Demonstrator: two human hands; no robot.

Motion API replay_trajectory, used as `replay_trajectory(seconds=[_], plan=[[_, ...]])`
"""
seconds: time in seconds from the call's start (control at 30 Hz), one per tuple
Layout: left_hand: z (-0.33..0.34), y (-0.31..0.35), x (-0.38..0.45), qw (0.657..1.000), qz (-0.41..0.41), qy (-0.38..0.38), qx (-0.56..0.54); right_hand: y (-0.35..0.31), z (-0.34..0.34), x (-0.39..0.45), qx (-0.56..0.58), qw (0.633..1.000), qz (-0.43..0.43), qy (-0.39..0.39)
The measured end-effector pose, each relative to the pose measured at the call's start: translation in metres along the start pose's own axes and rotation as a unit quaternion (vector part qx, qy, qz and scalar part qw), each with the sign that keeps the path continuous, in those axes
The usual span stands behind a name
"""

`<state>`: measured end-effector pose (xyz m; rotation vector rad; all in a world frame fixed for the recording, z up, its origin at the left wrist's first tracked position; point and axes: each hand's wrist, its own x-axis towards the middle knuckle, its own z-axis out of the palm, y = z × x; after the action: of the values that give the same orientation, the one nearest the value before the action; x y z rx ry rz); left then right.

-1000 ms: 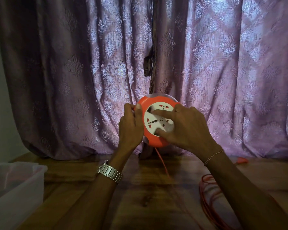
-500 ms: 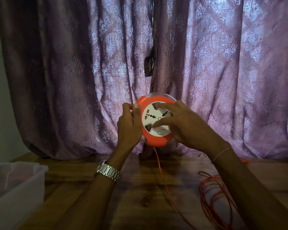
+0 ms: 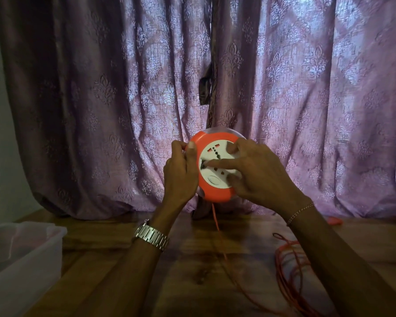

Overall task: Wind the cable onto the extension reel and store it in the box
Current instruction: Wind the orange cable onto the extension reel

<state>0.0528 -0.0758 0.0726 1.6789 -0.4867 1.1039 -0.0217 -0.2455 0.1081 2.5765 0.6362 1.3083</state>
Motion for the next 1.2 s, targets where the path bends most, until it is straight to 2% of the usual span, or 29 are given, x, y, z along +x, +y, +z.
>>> replay_trajectory(seconds=[0.2,0.27,0.37,0.53,0.6,0.67,0.77,1.2], plan=[[0.003,0.000,-0.001,1.000,0.002,0.003,0.003,-0.004,0.004,0.000,0.026,0.993,0.072,0.093],[0.003,0.000,-0.001,1.000,0.001,0.005,0.003,-0.003,0.004,0.001,0.045,0.993,0.061,0.088],[0.003,-0.001,0.000,1.000,-0.004,0.009,-0.002,-0.001,0.001,0.002,0.007,0.997,0.033,0.075],[0.000,-0.003,0.003,1.000,-0.006,0.021,-0.002,0.004,-0.008,-0.001,0.037,0.992,-0.018,0.117],[0.000,-0.004,0.004,1.000,-0.004,0.022,-0.001,0.005,-0.010,-0.001,0.052,0.992,-0.060,0.100],[0.001,-0.004,0.003,1.000,-0.003,0.020,-0.001,0.003,-0.012,0.000,0.067,0.994,-0.087,0.018],[0.000,-0.003,0.002,1.000,-0.005,0.020,-0.003,-0.002,-0.016,0.001,0.068,0.994,-0.061,-0.064],[0.000,0.005,-0.001,1.000,0.001,-0.005,0.001,-0.005,-0.006,0.000,-0.026,0.999,-0.001,-0.029]])
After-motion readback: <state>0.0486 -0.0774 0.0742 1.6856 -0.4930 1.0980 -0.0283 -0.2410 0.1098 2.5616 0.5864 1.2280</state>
